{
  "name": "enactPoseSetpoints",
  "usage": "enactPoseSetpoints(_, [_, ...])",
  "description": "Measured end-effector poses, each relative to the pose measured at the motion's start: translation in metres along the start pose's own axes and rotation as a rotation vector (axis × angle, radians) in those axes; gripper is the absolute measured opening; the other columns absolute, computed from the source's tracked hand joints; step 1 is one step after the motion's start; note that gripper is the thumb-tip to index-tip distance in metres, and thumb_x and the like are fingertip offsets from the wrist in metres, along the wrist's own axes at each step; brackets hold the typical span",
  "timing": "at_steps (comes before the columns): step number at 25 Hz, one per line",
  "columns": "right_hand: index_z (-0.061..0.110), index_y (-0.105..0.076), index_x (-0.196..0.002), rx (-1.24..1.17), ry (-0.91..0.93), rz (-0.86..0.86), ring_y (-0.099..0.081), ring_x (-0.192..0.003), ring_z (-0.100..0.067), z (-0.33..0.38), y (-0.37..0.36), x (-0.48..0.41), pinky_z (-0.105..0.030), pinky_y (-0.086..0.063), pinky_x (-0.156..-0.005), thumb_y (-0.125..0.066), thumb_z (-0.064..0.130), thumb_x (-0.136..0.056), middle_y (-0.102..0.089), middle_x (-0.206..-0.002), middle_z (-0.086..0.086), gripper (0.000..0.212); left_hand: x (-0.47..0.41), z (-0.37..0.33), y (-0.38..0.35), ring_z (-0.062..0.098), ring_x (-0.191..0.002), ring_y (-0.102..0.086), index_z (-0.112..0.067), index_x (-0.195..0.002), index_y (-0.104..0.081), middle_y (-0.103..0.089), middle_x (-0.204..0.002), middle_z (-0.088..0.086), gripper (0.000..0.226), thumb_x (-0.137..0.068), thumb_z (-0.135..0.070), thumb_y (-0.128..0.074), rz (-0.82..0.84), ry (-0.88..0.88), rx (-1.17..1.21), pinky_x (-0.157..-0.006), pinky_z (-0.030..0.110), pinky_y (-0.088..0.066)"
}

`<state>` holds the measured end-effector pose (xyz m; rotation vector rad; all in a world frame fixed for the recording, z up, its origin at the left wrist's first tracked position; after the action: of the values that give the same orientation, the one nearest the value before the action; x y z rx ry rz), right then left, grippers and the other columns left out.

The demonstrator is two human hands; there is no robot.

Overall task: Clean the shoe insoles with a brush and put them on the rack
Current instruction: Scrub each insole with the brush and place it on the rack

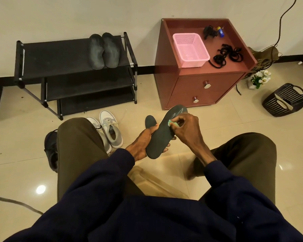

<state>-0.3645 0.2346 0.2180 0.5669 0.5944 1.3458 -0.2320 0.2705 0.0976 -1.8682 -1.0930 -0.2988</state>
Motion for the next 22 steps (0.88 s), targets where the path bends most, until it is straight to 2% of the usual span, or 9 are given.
enactPoseSetpoints(4, [0.008, -0.079, -0.085, -0.098, 0.064, 0.427, -0.066, -0.058, -0.007, 0.034, -0.048, 0.026, -0.016, -0.049, -0.051, -0.083, 0.008, -0.083, -0.066, -0.083, 0.000, 0.004, -0.002, 0.000, 0.011, 0.033, -0.087, -0.065, -0.005, -0.139, -0.057, -0.065, -0.115, 0.021, 0.063, -0.097, -0.053, -0.056, -0.085, -0.006, 0.065, -0.074, 0.046, -0.053])
enactPoseSetpoints(5, [0.009, -0.079, -0.083, -0.050, 0.088, 0.400, -0.066, -0.058, -0.008, 0.034, -0.045, 0.020, -0.017, -0.050, -0.051, -0.083, 0.008, -0.082, -0.067, -0.082, 0.001, 0.004, -0.002, -0.001, 0.011, 0.032, -0.086, -0.066, -0.005, -0.137, -0.058, -0.065, -0.114, 0.021, 0.062, -0.097, -0.053, -0.056, -0.086, -0.004, 0.079, -0.074, 0.045, -0.053])
enactPoseSetpoints(9, [0.010, -0.078, -0.080, 0.221, 0.052, -0.014, -0.061, -0.061, -0.004, -0.003, 0.010, -0.011, -0.027, -0.058, -0.058, -0.081, 0.007, -0.081, -0.070, -0.078, 0.000, 0.005, 0.006, -0.006, -0.010, 0.030, -0.085, -0.061, -0.004, -0.139, -0.058, -0.063, -0.128, 0.026, 0.062, -0.104, -0.053, -0.042, 0.035, -0.029, 0.025, -0.076, 0.042, -0.052])
enactPoseSetpoints(11, [0.009, -0.079, -0.084, 0.170, 0.000, -0.072, -0.061, -0.065, -0.003, -0.016, 0.018, -0.010, -0.030, -0.059, -0.062, -0.081, 0.008, -0.082, -0.072, -0.083, -0.003, 0.003, 0.008, -0.006, -0.010, 0.028, -0.086, -0.061, -0.005, -0.140, -0.058, -0.064, -0.131, 0.025, 0.061, -0.106, -0.052, -0.037, 0.033, -0.027, -0.003, -0.078, 0.040, -0.053])
enactPoseSetpoints(13, [0.009, -0.080, -0.087, 0.062, 0.013, 0.046, -0.063, -0.067, -0.006, -0.006, 0.001, -0.002, -0.028, -0.058, -0.063, -0.083, 0.011, -0.083, -0.072, -0.085, -0.002, 0.005, 0.008, -0.008, -0.008, 0.029, -0.085, -0.062, -0.004, -0.142, -0.055, -0.066, -0.122, 0.023, 0.063, -0.105, -0.053, -0.041, 0.012, -0.028, 0.015, -0.076, 0.040, -0.054])
enactPoseSetpoints(16, [0.011, -0.080, -0.081, -0.115, 0.054, 0.464, -0.069, -0.063, -0.012, 0.032, -0.046, 0.027, -0.028, -0.059, -0.059, -0.083, 0.008, -0.082, -0.070, -0.081, -0.002, 0.004, 0.011, -0.009, -0.001, 0.029, -0.078, -0.067, -0.003, -0.130, -0.063, -0.069, -0.104, 0.018, 0.056, -0.104, -0.050, -0.047, -0.073, -0.028, 0.028, -0.069, 0.041, -0.056])
enactPoseSetpoints(18, [0.013, -0.080, -0.079, -0.002, 0.098, 0.593, -0.070, -0.059, -0.010, 0.036, -0.057, 0.031, -0.023, -0.056, -0.055, -0.084, 0.009, -0.082, -0.072, -0.075, 0.001, 0.006, 0.013, -0.008, 0.002, 0.028, -0.076, -0.068, -0.005, -0.122, -0.066, -0.070, -0.100, 0.016, 0.052, -0.104, -0.049, -0.048, -0.118, -0.024, 0.043, -0.068, 0.040, -0.057])
enactPoseSetpoints(19, [0.014, -0.080, -0.079, 0.074, 0.099, 0.548, -0.069, -0.059, -0.009, 0.032, -0.053, 0.024, -0.023, -0.055, -0.054, -0.084, 0.011, -0.082, -0.073, -0.073, 0.003, 0.006, 0.013, -0.008, 0.001, 0.029, -0.077, -0.067, -0.002, -0.126, -0.064, -0.069, -0.103, 0.018, 0.056, -0.103, -0.050, -0.049, -0.115, -0.031, 0.049, -0.068, 0.040, -0.056])
enactPoseSetpoints(22, [0.013, -0.078, -0.077, 0.249, 0.056, 0.177, -0.066, -0.061, -0.008, 0.007, -0.011, -0.005, -0.024, -0.053, -0.056, -0.084, 0.011, -0.080, -0.072, -0.075, 0.002, 0.007, 0.012, -0.012, -0.006, 0.030, -0.082, -0.062, 0.000, -0.140, -0.055, -0.064, -0.118, 0.025, 0.064, -0.105, -0.051, -0.042, -0.037, -0.039, 0.061, -0.072, 0.041, -0.052])
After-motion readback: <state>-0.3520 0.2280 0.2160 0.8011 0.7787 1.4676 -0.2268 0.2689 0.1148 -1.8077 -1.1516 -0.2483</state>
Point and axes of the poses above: each hand's wrist, its own x-axis away from the middle knuckle, its own y-axis out of the back of the hand, z = x × y, the point moved 10 cm from there along -x, towards the middle knuckle
